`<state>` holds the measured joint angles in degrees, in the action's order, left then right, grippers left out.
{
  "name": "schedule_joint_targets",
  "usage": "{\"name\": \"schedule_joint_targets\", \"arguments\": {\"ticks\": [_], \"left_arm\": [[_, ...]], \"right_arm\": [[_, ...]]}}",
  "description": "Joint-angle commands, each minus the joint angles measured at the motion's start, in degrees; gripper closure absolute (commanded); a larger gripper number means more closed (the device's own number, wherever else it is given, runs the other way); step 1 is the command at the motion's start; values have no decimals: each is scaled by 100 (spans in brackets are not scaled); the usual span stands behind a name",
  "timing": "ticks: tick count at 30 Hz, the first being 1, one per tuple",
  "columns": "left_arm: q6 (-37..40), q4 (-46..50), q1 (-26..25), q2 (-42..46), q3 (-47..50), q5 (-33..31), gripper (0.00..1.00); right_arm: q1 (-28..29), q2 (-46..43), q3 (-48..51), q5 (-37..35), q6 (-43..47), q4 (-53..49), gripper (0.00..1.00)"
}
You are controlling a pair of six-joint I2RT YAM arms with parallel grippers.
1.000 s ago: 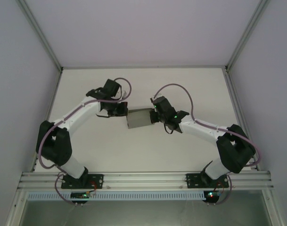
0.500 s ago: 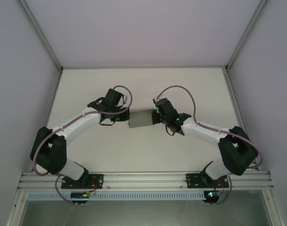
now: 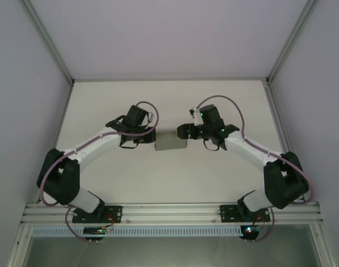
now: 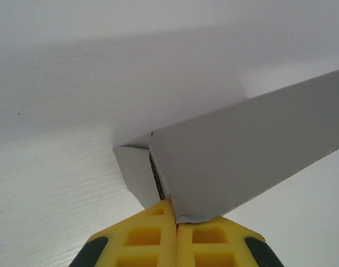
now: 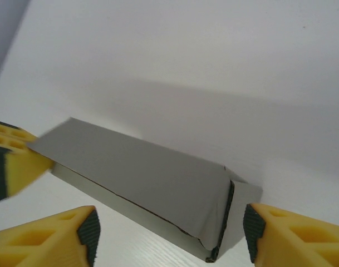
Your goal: Assemble paper box
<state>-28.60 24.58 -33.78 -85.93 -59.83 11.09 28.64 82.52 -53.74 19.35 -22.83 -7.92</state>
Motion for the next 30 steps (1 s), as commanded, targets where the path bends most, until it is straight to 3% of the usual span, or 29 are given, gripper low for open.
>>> {"name": "schedule_joint_targets", "arguments": {"ticks": [1,4,8,10,14,16,19,21,30], "left_arm": [[-120,697,-66,-256,121,71,100],[-74,715,-67,-306,68,97,100],[-65,733,-64,-353,7,98,100],[-58,726,-74,-346,-6,101,100],[62,656,-75,-315,-36,255,100],[125,653,-74,-285,-96,303,96],[264,712,-52,-191,-261,440,83],[348,733,1,-64,-391,570,69],[190,588,612,487,-573,1425,12]], "right_arm": [[-136,-163,-192,764,-192,109,24],[-183,-114,-293,537,-243,18,24],[-281,176,-415,248,-315,-217,32],[-331,356,-408,267,-374,-231,40],[-396,673,-272,402,-421,-249,44],[-447,793,-142,412,-524,-224,51],[-481,873,101,512,-680,-113,60],[-485,862,303,583,-807,110,63],[-489,791,624,576,-972,239,66]]}}
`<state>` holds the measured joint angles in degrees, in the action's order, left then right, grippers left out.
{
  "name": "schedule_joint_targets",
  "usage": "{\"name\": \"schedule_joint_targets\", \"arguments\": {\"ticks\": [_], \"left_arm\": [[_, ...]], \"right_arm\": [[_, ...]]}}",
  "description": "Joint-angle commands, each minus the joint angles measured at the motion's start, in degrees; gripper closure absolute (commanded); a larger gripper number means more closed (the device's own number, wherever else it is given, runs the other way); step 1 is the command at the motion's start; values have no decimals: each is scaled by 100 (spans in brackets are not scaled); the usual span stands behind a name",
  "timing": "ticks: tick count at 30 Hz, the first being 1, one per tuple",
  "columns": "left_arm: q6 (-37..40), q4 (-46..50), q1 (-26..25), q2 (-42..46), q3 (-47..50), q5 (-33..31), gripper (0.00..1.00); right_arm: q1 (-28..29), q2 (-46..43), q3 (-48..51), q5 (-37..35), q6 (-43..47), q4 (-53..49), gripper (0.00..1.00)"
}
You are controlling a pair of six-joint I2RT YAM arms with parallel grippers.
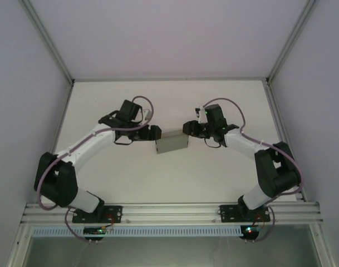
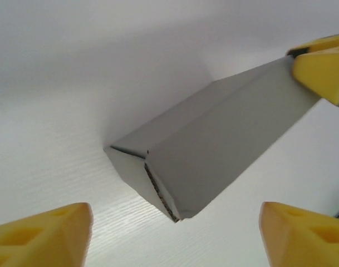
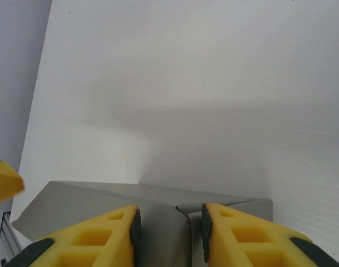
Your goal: Assemble paper box
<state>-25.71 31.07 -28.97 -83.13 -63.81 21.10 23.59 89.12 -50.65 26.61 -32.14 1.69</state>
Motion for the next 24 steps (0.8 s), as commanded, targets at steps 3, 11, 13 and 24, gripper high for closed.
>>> {"name": "schedule_joint_targets", "arguments": {"ticks": [3,11,13,24], "left_arm": [[-229,-363,229,44,-125,707,6],[-813,-1158,426,-628,492,1606,23],[-960,-1435,488,-627,761,1717,28],[-1370,-2520,638,-865,1784,1923,50]], "right_arm": [[14,88,377,-163,-11,-712,66],[-20,132,568,-87,-55,-601,65],[-54,162,647,-11,-97,-549,65],[-216,408,1138,803,268,-47,69]]}}
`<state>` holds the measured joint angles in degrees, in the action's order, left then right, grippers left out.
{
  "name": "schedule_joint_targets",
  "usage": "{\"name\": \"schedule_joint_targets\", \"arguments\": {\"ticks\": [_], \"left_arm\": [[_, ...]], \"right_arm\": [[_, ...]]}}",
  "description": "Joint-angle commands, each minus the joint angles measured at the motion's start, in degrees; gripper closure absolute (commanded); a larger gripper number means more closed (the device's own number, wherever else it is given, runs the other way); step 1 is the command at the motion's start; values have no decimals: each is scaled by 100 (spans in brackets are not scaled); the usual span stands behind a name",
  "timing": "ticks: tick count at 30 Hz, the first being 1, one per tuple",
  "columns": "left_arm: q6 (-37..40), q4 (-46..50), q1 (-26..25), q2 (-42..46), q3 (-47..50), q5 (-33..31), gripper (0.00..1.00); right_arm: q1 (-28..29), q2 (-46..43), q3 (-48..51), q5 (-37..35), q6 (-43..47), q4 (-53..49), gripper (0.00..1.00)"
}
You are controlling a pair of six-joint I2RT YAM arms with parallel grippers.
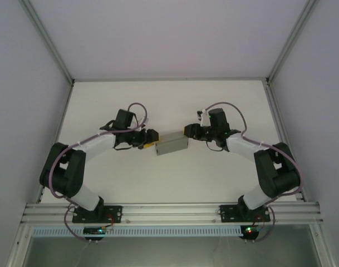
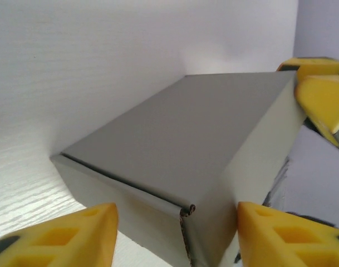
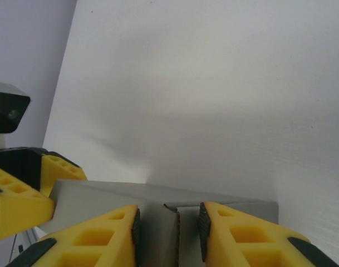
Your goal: Assemble paper box
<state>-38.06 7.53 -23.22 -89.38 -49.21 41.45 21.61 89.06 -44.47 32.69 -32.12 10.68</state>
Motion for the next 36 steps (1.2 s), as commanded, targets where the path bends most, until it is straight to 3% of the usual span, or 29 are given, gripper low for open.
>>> {"name": "schedule_joint_targets", "arguments": {"ticks": [1,4,8,13,19,21,25,28,30,32,36], "left_arm": [[-155,-260,64,-276,402,-107,55],[-50,-305,72,-405,487,-49,71],[19,-229,79,-534,553,-117,90],[108,-127,72,-525,643,-415,99],[389,515,-4,-551,383,-886,99],[493,776,-49,-462,233,-1102,91],[800,1469,-128,-269,-312,-1608,63],[1082,1993,-221,-211,-873,-2205,53],[1207,2112,-291,-178,-1139,-2366,42],[1289,2139,-326,-134,-1355,-2319,28],[1409,2079,-361,79,-1644,-2309,0]], "right_arm": [[-46,435,609,222,250,-772,72],[-107,607,814,458,268,-332,77],[-126,906,953,787,257,189,95],[-129,797,1229,623,181,550,100],[-96,482,1117,216,403,130,100],[-85,351,1001,107,448,-81,100],[-21,39,503,-115,630,-781,94],[11,-122,26,-289,783,-1275,89],[11,-192,-264,-272,737,-1468,82],[-7,-239,-546,-191,725,-1519,68],[-50,-259,-1115,-66,779,-1640,61]]}}
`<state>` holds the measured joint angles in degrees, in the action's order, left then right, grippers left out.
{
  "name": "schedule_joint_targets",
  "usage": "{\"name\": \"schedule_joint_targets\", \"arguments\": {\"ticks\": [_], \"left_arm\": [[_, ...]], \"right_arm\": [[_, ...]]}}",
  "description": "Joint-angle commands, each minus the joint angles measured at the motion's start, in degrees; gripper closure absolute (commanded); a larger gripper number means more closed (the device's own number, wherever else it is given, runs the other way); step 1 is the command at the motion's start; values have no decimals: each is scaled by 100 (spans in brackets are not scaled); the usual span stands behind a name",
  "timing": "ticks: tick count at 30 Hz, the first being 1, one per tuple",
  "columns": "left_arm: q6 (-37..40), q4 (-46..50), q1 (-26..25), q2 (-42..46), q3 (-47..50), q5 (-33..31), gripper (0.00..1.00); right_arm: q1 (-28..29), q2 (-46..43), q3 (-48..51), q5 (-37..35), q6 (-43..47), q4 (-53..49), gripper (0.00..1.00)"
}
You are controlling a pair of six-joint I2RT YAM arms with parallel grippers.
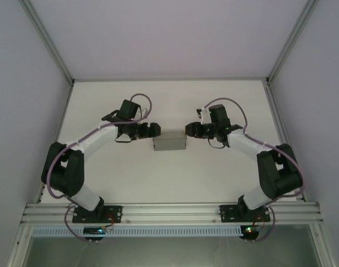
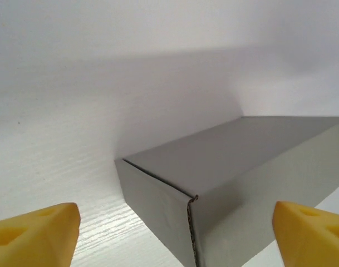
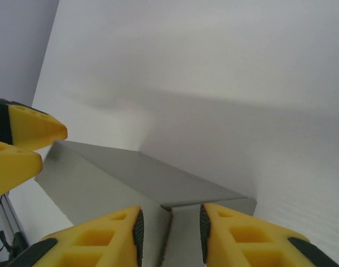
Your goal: Assemble paper box
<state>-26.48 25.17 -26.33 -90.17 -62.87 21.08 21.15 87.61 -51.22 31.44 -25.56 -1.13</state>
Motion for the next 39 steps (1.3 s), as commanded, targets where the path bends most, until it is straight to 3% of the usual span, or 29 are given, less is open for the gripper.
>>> {"name": "schedule_joint_targets", "arguments": {"ticks": [1,3,4,6,7,13,18,24,29,35,39], "left_arm": [[301,309,-48,224,-341,-274,0],[365,320,-52,368,-423,-384,0],[393,338,-51,464,-445,-457,0],[436,412,-43,644,-463,-652,0],[465,456,-47,760,-450,-775,0],[385,463,272,1595,62,-1484,0],[177,467,634,2201,663,-1729,0],[51,444,769,2382,1022,-1710,0],[-11,488,796,2348,1068,-1814,0],[10,586,831,2545,1167,-1972,0],[19,630,857,2738,1250,-2126,0]], "right_arm": [[-10,-119,-568,132,214,-484,55],[-21,-122,-778,178,263,-450,49],[-21,-137,-892,255,534,-497,40],[8,-180,-1087,370,1479,-678,11],[75,-229,-1182,422,2174,-872,1],[716,-195,-1583,-312,6090,-2198,1],[1292,371,-2200,-875,7748,-3310,1],[1669,1294,-2877,-2126,8112,-3733,1],[1813,1985,-3534,-2575,8119,-4084,2],[2041,2330,-3622,-3060,8114,-4116,15],[2179,2193,-3196,-3859,7844,-3376,27]]}}
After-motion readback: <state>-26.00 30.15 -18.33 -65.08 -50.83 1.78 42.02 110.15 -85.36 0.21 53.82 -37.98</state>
